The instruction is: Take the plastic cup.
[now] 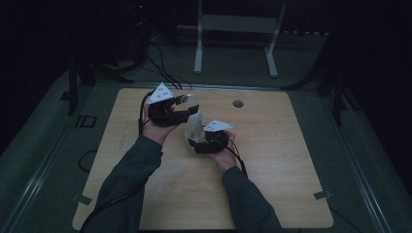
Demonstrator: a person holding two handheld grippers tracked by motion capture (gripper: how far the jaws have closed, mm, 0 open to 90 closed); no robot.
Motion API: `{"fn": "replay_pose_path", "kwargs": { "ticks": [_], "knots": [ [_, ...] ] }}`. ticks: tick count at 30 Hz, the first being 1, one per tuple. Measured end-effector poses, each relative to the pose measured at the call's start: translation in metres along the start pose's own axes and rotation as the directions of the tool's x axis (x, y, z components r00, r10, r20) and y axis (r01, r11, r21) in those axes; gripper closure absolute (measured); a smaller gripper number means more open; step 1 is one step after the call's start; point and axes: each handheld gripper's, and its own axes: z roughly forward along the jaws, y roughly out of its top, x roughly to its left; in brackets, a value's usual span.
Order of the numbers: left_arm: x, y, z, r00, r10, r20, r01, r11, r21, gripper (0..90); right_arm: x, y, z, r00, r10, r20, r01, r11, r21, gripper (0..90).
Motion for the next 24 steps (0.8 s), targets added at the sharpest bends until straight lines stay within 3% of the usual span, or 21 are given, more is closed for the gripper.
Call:
{"fn": "replay_pose_path", "kwargs": {
  "ticks": [14, 24],
  "knots": [
    [-0.002, 0.015, -0.013, 0.9999, 0.011, 0.002, -0.011, 0.9995, -0.029, 41.0, 0.002, 0.002, -0.003, 0.9999, -0.009, 0.012, 0.009, 1.000, -0.008, 17.8],
    [0.001, 0.017, -0.024, 0.9998, 0.000, 0.018, 0.001, 0.9988, -0.049, 41.1, 0.007, 0.009, -0.013, 0.9982, -0.054, 0.025, 0.054, 0.998, -0.016, 15.3]
  ]
}}
